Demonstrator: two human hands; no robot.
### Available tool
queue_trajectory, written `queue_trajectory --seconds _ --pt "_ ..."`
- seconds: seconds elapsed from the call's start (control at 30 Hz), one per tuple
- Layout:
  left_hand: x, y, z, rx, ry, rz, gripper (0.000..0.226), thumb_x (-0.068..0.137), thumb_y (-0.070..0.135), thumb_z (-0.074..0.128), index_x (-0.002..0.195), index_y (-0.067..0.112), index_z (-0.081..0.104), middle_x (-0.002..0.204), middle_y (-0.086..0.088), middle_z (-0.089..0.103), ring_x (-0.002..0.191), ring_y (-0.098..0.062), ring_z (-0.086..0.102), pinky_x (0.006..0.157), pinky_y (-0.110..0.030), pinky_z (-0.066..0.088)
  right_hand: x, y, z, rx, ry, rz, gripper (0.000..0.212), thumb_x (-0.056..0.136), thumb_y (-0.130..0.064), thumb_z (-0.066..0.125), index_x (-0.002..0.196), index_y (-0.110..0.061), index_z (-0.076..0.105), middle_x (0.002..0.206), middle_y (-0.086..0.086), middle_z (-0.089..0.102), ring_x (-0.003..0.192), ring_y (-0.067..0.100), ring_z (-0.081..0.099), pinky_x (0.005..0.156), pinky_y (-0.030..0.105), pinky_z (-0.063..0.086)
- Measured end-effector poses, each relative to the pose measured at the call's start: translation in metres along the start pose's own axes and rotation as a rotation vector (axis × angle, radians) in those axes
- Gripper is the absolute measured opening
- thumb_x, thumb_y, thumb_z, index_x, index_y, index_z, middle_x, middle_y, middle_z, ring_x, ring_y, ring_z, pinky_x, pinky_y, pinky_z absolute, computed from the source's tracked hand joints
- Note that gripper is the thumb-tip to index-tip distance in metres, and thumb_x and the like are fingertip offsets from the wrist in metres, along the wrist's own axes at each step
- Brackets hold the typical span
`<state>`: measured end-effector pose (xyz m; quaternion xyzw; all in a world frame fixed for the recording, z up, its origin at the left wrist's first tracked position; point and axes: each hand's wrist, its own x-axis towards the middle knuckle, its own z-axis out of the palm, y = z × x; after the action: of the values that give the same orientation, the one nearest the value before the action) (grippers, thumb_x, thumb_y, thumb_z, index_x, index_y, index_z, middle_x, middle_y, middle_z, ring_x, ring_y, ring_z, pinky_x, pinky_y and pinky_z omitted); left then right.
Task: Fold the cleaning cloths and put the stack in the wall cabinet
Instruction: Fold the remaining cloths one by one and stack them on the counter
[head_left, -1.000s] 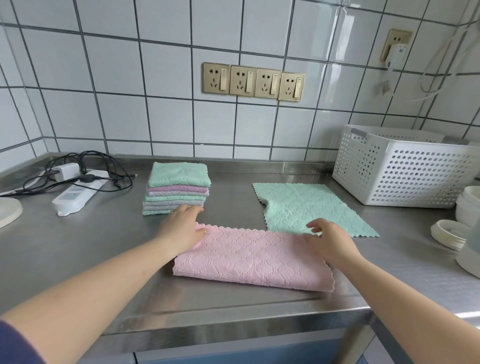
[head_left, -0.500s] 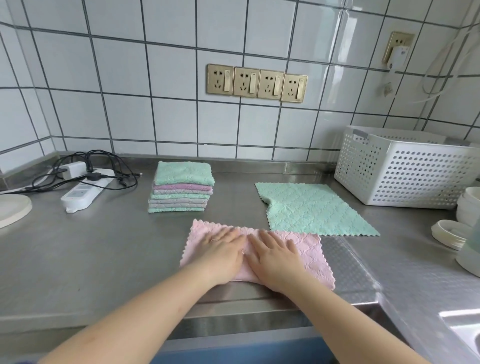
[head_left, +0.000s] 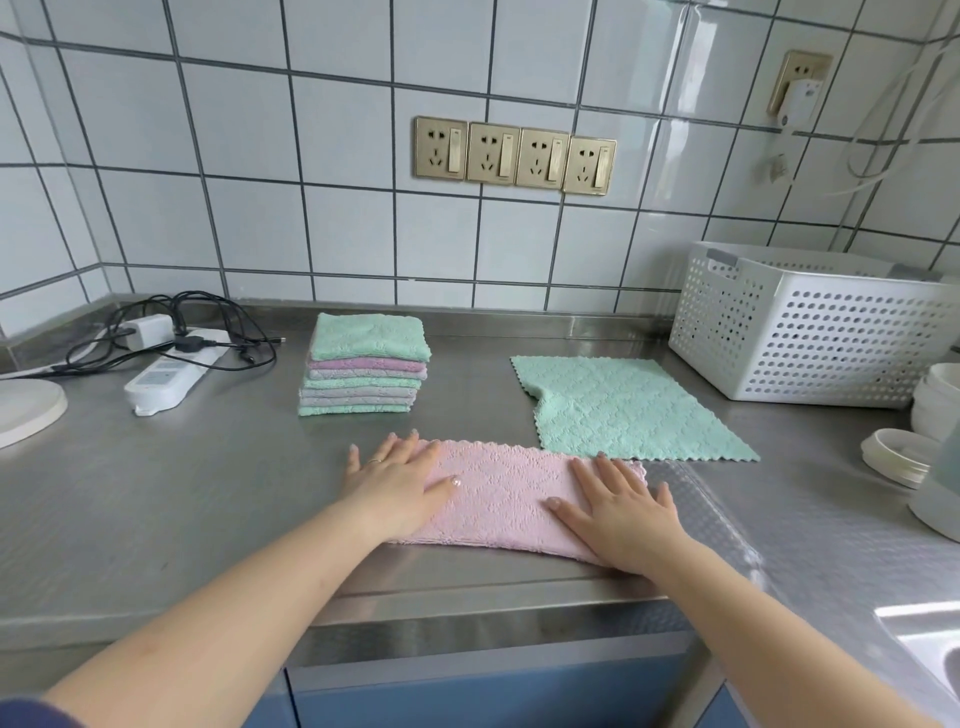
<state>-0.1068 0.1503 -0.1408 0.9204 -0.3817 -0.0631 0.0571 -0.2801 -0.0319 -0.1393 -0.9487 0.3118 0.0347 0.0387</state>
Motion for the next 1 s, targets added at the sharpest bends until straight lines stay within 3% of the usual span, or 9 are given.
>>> queue_trajectory --seconds 0.13,0.2,0.3,0.37,0.47,0.57,0.63,0.8,1.0 --pt "-0.004 0.001 -0.003 0.045 0.057 0.004 0.059 0.094 0.058 0.023 0.147 0.034 0.016 0.159 0.003 0.006 0.146 -0.017 0.001 0.112 -0.056 -0.009 -0.003 0.004 -0.003 -0.01 -0.019 0.013 0.077 0.085 -0.074 0.012 0.149 -0.032 0.002 0.159 -0.003 -0.001 0.147 0.019 -0.004 0.114 0.059 0.003" --pt "-0.01 0.005 -0.004 0.08 0.225 0.172 0.046 0.095 0.046 0.036 0.138 0.029 0.041 0.15 0.0 0.033 0.142 -0.02 0.022 0.114 -0.053 -0.003 -0.002 0.001 -0.005 -0.042 0.024 -0.008 0.075 0.087 -0.072 0.016 0.149 -0.03 0.01 0.159 -0.003 0.003 0.147 0.019 -0.001 0.114 0.059 0.001" --pt "-0.028 0.021 -0.003 0.137 0.514 0.595 0.027 0.083 0.039 0.045 0.093 0.032 0.069 0.096 0.012 0.068 0.096 -0.016 0.063 0.109 -0.035 0.019 0.0 -0.005 -0.008 -0.06 0.214 -0.15 0.053 0.094 -0.052 0.034 0.143 -0.032 0.031 0.155 -0.009 0.021 0.145 0.012 0.012 0.116 0.053 0.002" --pt "-0.042 0.034 0.0 0.136 0.442 0.712 0.033 0.08 0.047 0.041 0.083 0.032 0.07 0.08 0.013 0.066 0.079 -0.01 0.063 0.097 -0.029 0.032 0.004 -0.013 -0.01 -0.005 0.232 -0.289 0.042 0.096 -0.033 0.036 0.139 -0.033 0.041 0.15 -0.013 0.031 0.141 0.011 0.023 0.116 0.047 0.004" --pt "-0.048 0.042 0.005 0.216 0.385 0.721 0.029 0.075 0.049 0.046 0.073 0.033 0.07 0.068 0.012 0.061 0.061 -0.009 0.061 0.076 -0.025 0.052 0.013 -0.031 -0.01 0.125 0.13 -0.374 0.04 0.098 -0.025 0.034 0.136 -0.031 0.046 0.147 -0.011 0.037 0.135 0.012 0.033 0.116 0.044 0.012" --pt "-0.045 0.043 0.004 0.312 0.43 0.714 0.007 0.063 0.035 0.069 0.062 0.029 0.066 0.059 0.009 0.056 0.05 -0.012 0.056 0.062 -0.022 0.052 0.022 -0.041 -0.011 0.104 0.08 -0.356 0.04 0.098 -0.023 0.032 0.134 -0.031 0.048 0.144 -0.011 0.041 0.131 0.015 0.039 0.109 0.04 0.024" --pt "-0.047 0.043 0.005 0.343 0.413 0.702 0.01 0.055 0.03 0.074 0.058 0.028 0.065 0.056 0.008 0.053 0.047 -0.013 0.054 0.059 -0.021 0.051 0.025 -0.042 -0.012 0.071 0.072 -0.352 0.04 0.097 -0.023 0.032 0.132 -0.034 0.049 0.141 -0.009 0.044 0.128 0.019 0.042 0.106 0.041 0.028" --pt "-0.058 0.027 -0.003 0.321 0.414 0.701 0.01 0.064 0.026 0.053 0.058 0.026 0.062 0.057 0.007 0.052 0.049 -0.012 0.055 0.067 -0.023 0.053 0.018 -0.04 -0.019 0.017 0.07 -0.384 0.036 0.098 -0.023 0.034 0.122 -0.038 0.056 0.128 -0.005 0.051 0.117 0.022 0.048 0.1 0.041 0.036" --pt "-0.079 -0.029 -0.014 0.317 0.435 0.769 0.021 0.078 0.026 0.044 0.074 0.036 0.062 0.076 0.016 0.058 0.068 -0.002 0.058 0.103 -0.036 0.039 -0.005 -0.033 -0.021 0.035 0.056 -0.573 0.04 0.089 -0.012 0.045 0.116 -0.036 0.063 0.113 -0.007 0.058 0.106 0.019 0.05 0.094 0.031 0.038"
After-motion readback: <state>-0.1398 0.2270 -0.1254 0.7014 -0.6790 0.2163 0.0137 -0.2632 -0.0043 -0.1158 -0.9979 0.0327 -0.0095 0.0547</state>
